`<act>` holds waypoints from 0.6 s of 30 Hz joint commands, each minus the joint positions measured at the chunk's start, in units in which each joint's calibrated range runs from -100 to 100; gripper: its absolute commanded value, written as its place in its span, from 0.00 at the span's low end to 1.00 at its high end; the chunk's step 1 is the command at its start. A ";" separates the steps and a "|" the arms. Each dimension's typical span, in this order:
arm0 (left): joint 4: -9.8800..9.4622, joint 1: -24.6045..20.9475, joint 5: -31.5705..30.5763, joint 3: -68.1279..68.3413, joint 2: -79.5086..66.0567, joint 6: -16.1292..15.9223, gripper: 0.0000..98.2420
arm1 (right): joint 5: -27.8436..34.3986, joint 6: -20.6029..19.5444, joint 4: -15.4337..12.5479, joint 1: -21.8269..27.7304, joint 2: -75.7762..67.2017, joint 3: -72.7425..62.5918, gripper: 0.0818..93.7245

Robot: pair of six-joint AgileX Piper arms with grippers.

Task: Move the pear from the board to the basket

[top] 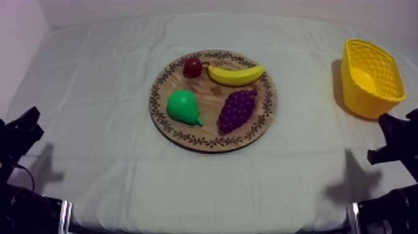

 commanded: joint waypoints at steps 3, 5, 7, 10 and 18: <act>0.01 -0.01 -0.01 0.05 0.00 0.01 0.00 | -0.01 0.00 -0.02 0.00 -0.01 0.03 0.00; 0.01 -0.01 -0.01 0.05 0.00 0.01 0.00 | -0.01 -0.65 -0.02 0.00 -0.01 0.03 0.00; 0.01 -0.01 -0.01 0.05 0.00 0.01 0.00 | -0.01 -2.38 -0.03 0.13 -0.01 0.03 0.01; 0.01 -0.01 -0.01 0.05 0.00 0.01 0.00 | -0.33 -1.75 -1.70 0.99 -0.01 0.00 0.01; 0.01 -0.01 -0.01 0.05 0.00 0.01 0.00 | -1.24 6.99 -10.34 4.27 5.17 -6.03 0.01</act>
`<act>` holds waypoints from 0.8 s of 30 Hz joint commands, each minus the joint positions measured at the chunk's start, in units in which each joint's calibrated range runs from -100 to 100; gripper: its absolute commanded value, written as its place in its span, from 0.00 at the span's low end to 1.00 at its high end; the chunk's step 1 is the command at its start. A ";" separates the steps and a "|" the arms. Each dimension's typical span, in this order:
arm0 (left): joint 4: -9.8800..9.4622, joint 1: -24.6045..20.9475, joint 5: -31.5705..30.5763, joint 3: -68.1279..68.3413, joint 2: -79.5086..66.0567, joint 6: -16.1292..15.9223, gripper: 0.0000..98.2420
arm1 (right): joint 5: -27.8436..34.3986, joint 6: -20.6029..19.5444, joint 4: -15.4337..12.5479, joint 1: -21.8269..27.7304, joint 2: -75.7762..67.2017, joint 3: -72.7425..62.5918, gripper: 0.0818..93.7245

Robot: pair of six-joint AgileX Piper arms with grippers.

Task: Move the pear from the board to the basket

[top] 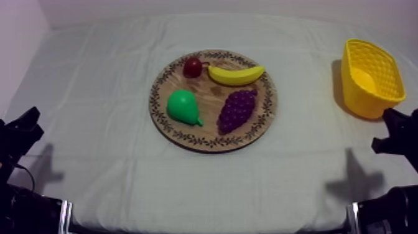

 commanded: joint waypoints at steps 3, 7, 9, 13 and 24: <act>0.01 -0.01 -0.01 0.05 0.00 0.01 0.00 | -1.49 8.62 -5.22 0.77 7.78 -7.17 0.01; 0.01 -0.01 -0.01 0.05 0.00 0.01 0.00 | -1.54 11.16 -8.55 0.81 17.35 -16.10 0.01; 0.01 -0.01 -0.01 0.05 0.00 0.01 0.00 | -0.39 11.46 -9.29 0.33 22.49 -21.40 0.01; 0.01 -0.01 -0.01 0.05 0.00 0.01 0.00 | 3.30 11.89 -9.84 -1.74 32.36 -31.93 0.01; 0.01 -0.01 -0.01 0.05 0.00 0.01 0.00 | 20.78 11.95 -11.48 -3.58 58.68 -62.17 0.01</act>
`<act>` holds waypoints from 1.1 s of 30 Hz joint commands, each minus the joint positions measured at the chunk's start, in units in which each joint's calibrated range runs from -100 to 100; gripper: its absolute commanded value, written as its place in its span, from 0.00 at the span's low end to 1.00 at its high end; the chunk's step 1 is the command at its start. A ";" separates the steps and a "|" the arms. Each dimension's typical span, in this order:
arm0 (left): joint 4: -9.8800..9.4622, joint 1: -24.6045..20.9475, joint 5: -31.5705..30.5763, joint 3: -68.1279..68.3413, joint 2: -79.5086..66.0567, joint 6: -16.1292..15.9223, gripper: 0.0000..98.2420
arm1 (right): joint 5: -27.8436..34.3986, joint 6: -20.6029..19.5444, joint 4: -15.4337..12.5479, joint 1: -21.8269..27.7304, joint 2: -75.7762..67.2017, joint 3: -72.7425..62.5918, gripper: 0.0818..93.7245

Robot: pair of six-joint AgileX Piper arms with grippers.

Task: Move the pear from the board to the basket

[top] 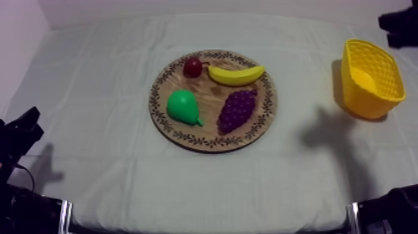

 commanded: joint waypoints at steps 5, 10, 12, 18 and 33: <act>0.01 -0.01 -0.01 0.05 0.00 0.01 0.00 | 9.29 0.93 0.33 -2.49 16.73 -19.09 0.01; 0.01 -0.01 -0.01 0.05 0.00 0.01 0.00 | 15.70 1.86 0.15 -4.57 25.96 -29.22 0.01; 0.01 -0.01 -0.01 0.05 0.00 0.01 0.00 | 17.89 2.15 0.03 -5.63 29.40 -32.79 0.02; 0.01 -0.01 -0.01 0.05 0.00 0.01 0.00 | 21.70 2.59 0.20 -10.91 37.84 -38.89 0.02; 0.01 -0.01 -0.01 0.05 0.00 0.01 0.00 | 19.69 0.64 0.04 -23.29 49.00 -41.37 0.07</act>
